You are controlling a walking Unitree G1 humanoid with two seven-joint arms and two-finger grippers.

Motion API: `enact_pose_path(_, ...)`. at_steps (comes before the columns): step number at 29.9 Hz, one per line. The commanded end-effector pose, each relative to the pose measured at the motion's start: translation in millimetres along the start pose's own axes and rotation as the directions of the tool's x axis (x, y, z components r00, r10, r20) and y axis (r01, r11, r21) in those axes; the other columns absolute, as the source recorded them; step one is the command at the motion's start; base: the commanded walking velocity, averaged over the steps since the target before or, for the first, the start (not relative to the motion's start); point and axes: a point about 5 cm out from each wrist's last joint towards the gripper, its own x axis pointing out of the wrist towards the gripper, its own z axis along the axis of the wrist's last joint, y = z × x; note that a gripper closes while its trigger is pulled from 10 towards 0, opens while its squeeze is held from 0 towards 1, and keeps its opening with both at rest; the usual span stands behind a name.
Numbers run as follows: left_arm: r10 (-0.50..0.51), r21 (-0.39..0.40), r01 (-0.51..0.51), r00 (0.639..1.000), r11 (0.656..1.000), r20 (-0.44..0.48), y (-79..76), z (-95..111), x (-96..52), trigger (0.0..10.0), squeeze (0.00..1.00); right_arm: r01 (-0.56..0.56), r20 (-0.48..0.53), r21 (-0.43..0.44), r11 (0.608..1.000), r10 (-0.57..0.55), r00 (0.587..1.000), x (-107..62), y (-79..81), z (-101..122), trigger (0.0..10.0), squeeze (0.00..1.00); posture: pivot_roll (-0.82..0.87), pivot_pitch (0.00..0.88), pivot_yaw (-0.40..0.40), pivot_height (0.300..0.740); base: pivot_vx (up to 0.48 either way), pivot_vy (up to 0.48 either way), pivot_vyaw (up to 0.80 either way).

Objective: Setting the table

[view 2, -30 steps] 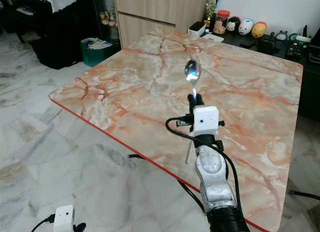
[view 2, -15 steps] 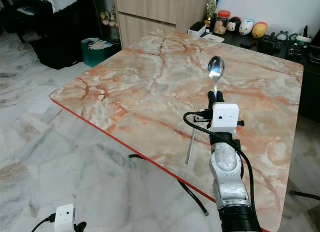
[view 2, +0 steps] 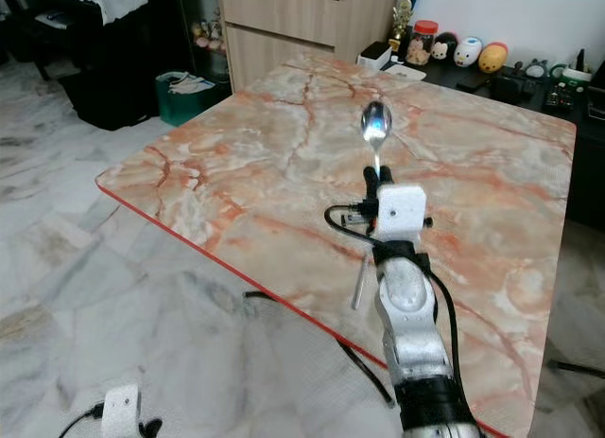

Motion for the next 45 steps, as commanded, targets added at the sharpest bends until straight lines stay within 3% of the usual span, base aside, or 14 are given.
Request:
enact_pose_path(1, -0.002, 0.004, 0.002, 1.000, 1.000, -0.009, -0.3, -3.5, -0.8, 10.0, 0.00, 0.013, -0.021, 0.007, 1.000, -0.013, 1.000, -0.5, -3.7, -3.1, 10.0, 0.00, 0.00, 0.018, -0.014, 0.740, 0.000, 0.000, -0.75)
enact_pose_path(12, -0.009, 0.013, 0.009, 1.000, 1.000, -0.008, -0.4, -4.8, -1.2, 10.0, 0.00, -0.006, 0.001, 0.020, 1.000, 0.006, 1.000, 2.2, 2.9, -0.5, 10.0, 0.00, 0.00, 0.000, -0.014, 0.740, 0.000, 0.000, -0.47)
enact_pose_path(28, -0.015, 0.012, 0.015, 1.000, 1.000, -0.007, -1.2, -6.1, -1.6, 10.0, 0.00, 0.004, 0.002, 0.047, 0.999, -0.004, 1.000, 6.3, 6.6, 0.7, 10.0, 0.00, 0.00, 0.000, -0.018, 0.740, 0.000, -0.361, 0.00)
enact_pose_path(45, -0.018, 0.003, 0.018, 1.000, 1.000, -0.005, -2.2, -5.0, -1.3, 10.0, 0.00, -0.002, -0.003, 0.056, 0.998, 0.002, 1.000, 9.7, 10.9, 1.0, 10.0, 0.00, 0.00, 0.000, -0.023, 0.740, 0.000, -0.325, -0.75)
